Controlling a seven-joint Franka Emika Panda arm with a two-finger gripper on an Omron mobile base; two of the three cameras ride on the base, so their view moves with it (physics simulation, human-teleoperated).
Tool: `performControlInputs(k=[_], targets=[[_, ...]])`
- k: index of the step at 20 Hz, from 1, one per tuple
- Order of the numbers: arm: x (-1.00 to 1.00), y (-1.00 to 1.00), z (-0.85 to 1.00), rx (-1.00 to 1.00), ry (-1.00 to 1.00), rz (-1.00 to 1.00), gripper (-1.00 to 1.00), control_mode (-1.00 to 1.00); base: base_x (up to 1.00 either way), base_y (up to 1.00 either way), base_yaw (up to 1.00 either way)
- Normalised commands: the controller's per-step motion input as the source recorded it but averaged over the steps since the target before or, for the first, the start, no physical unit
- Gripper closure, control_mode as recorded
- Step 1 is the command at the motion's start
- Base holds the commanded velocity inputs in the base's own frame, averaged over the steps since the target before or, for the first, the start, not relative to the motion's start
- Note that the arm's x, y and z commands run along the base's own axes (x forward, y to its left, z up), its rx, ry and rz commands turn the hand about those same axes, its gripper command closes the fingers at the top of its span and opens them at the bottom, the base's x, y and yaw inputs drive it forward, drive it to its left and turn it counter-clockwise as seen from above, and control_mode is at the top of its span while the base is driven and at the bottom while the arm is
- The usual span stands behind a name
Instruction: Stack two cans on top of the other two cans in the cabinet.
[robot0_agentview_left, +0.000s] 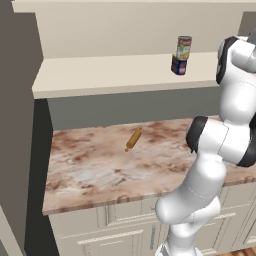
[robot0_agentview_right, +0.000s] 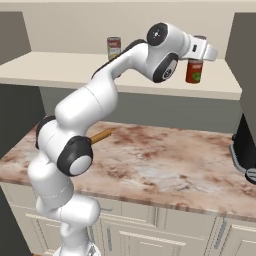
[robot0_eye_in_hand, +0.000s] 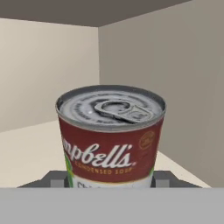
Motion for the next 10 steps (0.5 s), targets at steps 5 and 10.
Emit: performControlInputs(k=[5,10], targets=[[0.00,0.00,-0.11,0.00,0.03,0.00,1.00,-1.00,0.00,0.00,0.00],[0.00,0.00,-0.09,0.00,0.02,0.00,1.00,-1.00,0.00,0.00,0.00]])
